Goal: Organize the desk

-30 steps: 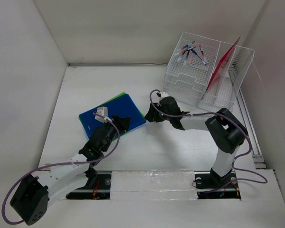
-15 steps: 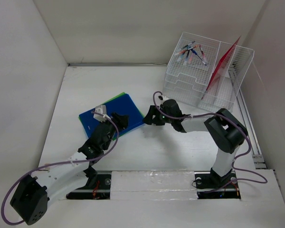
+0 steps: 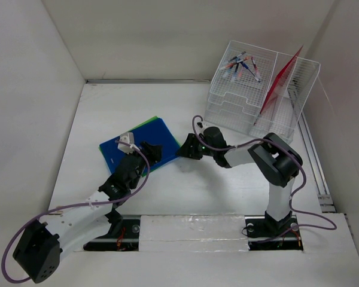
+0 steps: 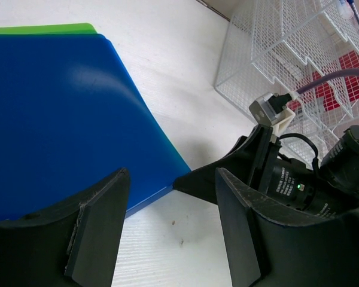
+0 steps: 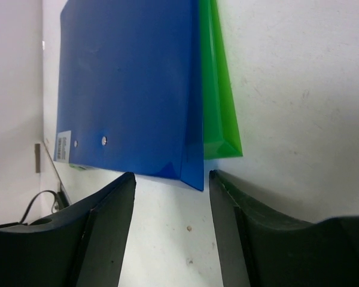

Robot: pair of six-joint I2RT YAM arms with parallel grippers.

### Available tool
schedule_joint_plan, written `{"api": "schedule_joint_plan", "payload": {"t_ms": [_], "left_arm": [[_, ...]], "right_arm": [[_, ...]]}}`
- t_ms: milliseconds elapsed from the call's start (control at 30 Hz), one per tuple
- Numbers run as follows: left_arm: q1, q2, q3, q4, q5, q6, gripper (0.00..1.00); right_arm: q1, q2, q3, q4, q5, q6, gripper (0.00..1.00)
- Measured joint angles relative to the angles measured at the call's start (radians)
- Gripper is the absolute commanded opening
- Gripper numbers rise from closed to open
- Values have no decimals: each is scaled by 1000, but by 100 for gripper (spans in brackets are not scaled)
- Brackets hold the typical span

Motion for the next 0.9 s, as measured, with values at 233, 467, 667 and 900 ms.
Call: {"api": "schedule_joint_plan", "payload": {"t_ms": [233, 467, 667, 900], "left_arm": [[0, -7, 0, -6, 0, 2, 55], [0, -11, 0, -15, 0, 5, 55], [0, -6, 1, -14, 0, 5, 55], [0, 21, 13, -3, 2, 6, 55]], "right_arm": [[-27, 64, 4, 113, -32, 79, 51], [-46, 103, -4, 205, -43, 148, 21], [-53, 92, -42, 243, -44, 169, 4], [-93, -77, -173, 223, -44, 138, 0]]}}
